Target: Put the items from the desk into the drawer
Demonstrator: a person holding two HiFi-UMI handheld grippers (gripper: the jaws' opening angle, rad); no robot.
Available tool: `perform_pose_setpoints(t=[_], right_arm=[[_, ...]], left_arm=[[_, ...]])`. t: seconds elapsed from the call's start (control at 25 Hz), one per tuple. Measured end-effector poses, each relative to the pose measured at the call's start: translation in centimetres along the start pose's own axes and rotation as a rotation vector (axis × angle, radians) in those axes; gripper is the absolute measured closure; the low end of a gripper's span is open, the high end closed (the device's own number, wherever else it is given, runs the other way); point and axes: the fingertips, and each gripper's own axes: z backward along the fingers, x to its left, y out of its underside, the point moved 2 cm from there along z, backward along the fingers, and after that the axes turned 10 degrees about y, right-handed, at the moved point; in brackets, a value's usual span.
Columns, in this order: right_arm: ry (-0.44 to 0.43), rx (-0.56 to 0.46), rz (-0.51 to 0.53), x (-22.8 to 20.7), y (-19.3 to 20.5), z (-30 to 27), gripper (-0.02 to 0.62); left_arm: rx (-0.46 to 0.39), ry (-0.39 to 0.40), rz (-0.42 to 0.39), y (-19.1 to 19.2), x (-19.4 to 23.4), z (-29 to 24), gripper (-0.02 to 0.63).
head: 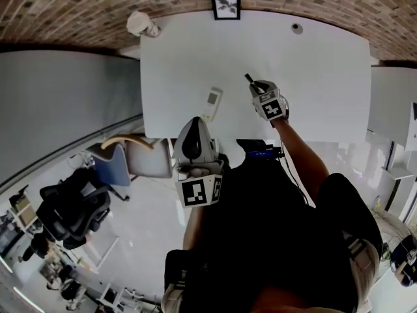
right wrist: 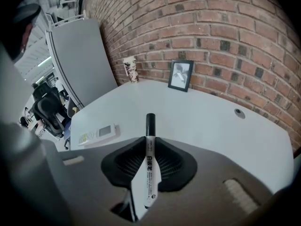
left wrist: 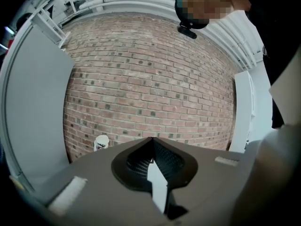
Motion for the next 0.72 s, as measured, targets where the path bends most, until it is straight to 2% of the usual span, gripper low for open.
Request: perform_pose_setpoints(t=[0.32, 0.72], right_arm=[[-0.033, -0.089, 0.002, 4.4, -2.9, 2.9, 0.528], [-0.046, -0.145, -0.016, 13.6, -3.6, 6.4, 0.528]], left_arm=[[-0.042, -0.032, -0.005, -0.7, 2.7, 4.5, 0.591], [-0.069, -0.033, -0.007, -0.3, 7.9, 13.0, 0.591]])
